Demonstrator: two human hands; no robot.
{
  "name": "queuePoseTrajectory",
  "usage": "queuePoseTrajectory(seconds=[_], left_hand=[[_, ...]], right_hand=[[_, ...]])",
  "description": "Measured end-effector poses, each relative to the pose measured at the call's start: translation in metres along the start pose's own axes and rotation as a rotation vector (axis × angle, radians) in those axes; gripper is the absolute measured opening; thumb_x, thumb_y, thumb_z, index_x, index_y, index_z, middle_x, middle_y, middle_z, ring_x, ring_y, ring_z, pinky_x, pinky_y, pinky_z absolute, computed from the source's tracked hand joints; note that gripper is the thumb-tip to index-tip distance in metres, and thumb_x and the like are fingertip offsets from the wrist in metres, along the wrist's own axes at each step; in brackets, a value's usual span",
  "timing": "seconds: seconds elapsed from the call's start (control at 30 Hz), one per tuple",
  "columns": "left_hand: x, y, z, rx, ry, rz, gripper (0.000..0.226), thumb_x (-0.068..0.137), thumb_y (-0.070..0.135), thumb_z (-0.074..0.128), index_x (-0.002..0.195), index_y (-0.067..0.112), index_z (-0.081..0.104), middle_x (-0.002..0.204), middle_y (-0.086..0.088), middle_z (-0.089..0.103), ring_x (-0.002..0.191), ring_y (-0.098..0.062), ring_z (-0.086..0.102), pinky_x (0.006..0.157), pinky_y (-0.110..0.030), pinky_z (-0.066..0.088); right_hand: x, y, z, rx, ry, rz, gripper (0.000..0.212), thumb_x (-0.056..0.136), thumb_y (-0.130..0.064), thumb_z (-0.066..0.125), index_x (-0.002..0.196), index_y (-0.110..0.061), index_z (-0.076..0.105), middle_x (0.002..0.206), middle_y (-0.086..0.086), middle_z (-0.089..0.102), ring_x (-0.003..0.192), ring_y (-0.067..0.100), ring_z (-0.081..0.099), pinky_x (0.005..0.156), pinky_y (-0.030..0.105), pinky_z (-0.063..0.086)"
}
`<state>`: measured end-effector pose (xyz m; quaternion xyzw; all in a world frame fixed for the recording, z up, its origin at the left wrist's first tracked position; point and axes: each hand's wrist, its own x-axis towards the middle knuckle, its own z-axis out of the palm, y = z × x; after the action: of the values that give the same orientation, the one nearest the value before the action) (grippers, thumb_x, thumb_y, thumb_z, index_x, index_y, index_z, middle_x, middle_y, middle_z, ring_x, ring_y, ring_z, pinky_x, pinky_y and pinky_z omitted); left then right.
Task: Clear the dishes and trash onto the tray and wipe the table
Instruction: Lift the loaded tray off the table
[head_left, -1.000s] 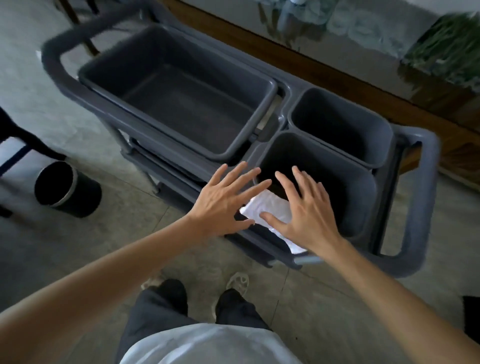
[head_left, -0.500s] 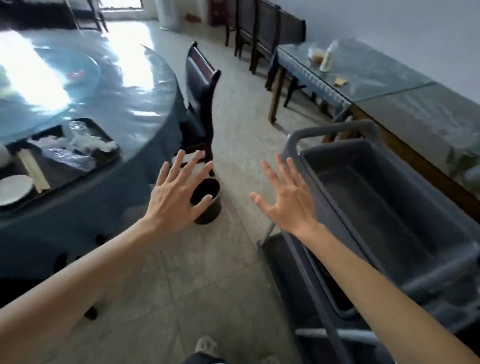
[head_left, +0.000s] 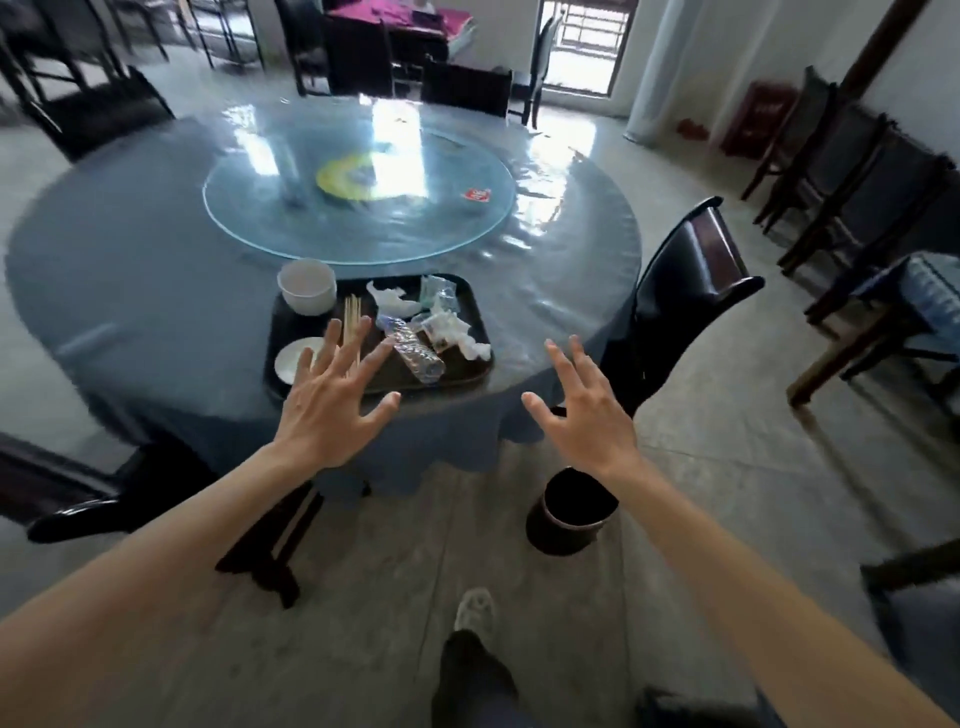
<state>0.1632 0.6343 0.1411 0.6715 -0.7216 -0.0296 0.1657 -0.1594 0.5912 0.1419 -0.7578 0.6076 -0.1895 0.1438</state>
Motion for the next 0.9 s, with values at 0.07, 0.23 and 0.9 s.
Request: queuePoseTrajectory(seconds=[0.07, 0.23, 0.9], left_hand=[[0.025, -0.03, 0.007, -0.028, -0.017, -0.116, 0.072, 0.098, 0.051, 0.053, 0.16, 0.037, 0.021, 0.171, 0.005, 0.002, 0.157, -0.025, -0.007, 0.125, -0.054, 0.006], [0.085, -0.104, 0.025, -0.247, -0.058, -0.443, 0.077, 0.096, 0.032, 0.062, 0.161, 0.029, 0.021, 0.17, -0.005, 0.01, 0.157, -0.027, 0.007, 0.123, -0.049, 0.017], [0.224, -0.328, 0.141, -0.655, -0.17, -1.176, 0.041, 0.092, 0.019, 0.071, 0.13, 0.008, 0.061, 0.126, -0.009, 0.068, 0.118, -0.029, 0.063, 0.106, -0.045, 0.047]], right_hand=[[0.048, 0.001, 0.019, 0.034, -0.055, -0.036, 0.075, 0.098, -0.062, 0.051, 0.161, -0.045, 0.015, 0.173, -0.01, 0.012, 0.157, 0.018, 0.018, 0.114, 0.05, 0.038], [0.157, 0.006, 0.06, 0.163, -0.193, 0.024, 0.066, 0.102, -0.044, 0.057, 0.16, -0.023, 0.033, 0.161, 0.006, 0.041, 0.148, 0.025, 0.039, 0.116, 0.043, 0.034], [0.391, 0.021, 0.245, 0.206, -0.313, 0.575, 0.04, 0.104, -0.019, 0.052, 0.14, -0.003, 0.057, 0.133, 0.018, 0.064, 0.126, 0.036, 0.057, 0.109, 0.048, 0.044]])
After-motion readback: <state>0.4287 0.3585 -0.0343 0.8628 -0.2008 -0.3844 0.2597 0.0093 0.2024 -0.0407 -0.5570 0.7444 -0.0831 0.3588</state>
